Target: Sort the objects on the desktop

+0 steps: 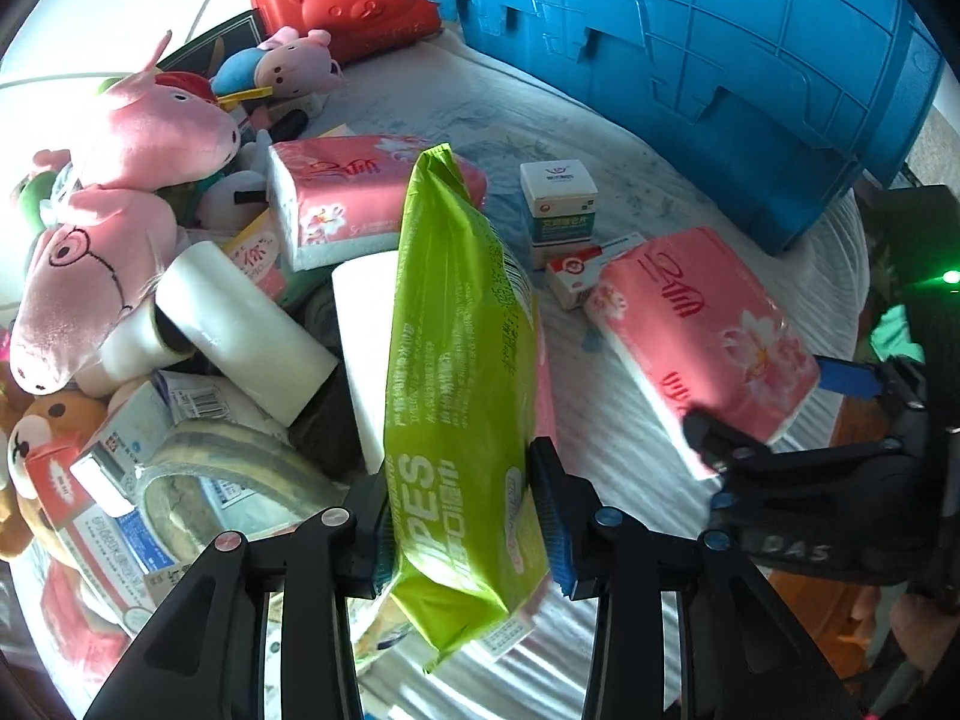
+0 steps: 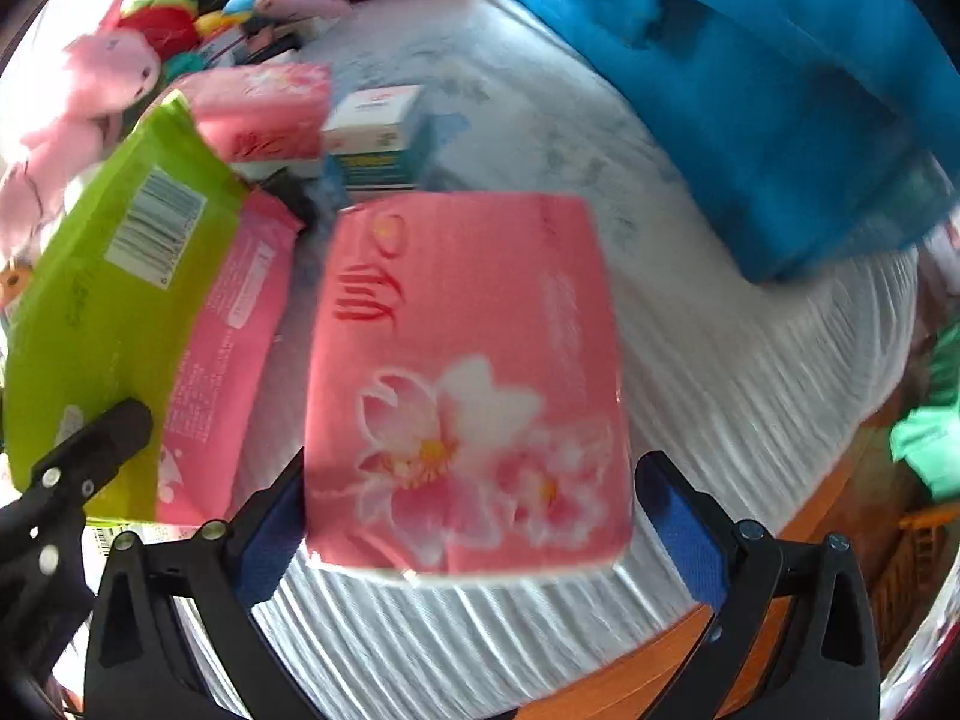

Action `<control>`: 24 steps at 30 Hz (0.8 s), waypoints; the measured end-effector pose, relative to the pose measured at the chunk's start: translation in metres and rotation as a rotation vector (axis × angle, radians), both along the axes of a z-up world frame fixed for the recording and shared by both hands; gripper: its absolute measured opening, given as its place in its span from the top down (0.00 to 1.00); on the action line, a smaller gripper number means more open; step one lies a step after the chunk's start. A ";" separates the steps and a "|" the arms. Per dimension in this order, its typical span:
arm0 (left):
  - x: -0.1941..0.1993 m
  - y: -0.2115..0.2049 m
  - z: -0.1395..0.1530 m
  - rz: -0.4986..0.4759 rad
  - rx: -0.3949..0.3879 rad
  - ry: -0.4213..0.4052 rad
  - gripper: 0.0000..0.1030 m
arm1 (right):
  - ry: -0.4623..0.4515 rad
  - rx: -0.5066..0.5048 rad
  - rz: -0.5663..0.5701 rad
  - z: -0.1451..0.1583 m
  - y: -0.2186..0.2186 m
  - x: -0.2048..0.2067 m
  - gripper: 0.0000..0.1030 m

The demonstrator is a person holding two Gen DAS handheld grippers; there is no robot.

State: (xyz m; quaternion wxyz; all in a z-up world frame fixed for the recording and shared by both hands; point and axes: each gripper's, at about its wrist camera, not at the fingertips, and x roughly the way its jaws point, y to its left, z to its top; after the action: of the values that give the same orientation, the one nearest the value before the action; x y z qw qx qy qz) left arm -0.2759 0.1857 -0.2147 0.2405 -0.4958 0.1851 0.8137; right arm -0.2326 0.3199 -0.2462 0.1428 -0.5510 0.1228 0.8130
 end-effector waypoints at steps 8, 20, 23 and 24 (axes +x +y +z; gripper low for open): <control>-0.003 0.017 -0.001 0.015 -0.012 0.020 0.56 | 0.038 -0.022 0.008 0.014 0.020 -0.002 0.00; 0.001 0.026 -0.003 0.041 -0.021 0.038 0.74 | 0.015 -0.050 0.061 -0.020 0.030 -0.028 0.00; 0.002 0.025 -0.002 0.058 -0.022 0.038 0.75 | 0.012 -0.048 0.077 -0.019 0.030 -0.029 0.00; 0.003 0.025 -0.002 0.064 -0.022 0.038 0.75 | 0.006 -0.050 0.081 -0.018 0.030 -0.029 0.00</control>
State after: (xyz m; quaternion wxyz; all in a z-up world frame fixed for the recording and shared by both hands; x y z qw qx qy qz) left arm -0.2731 0.2107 -0.2166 0.2051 -0.4888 0.1826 0.8280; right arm -0.2615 0.3498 -0.2643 0.0958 -0.5564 0.1212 0.8164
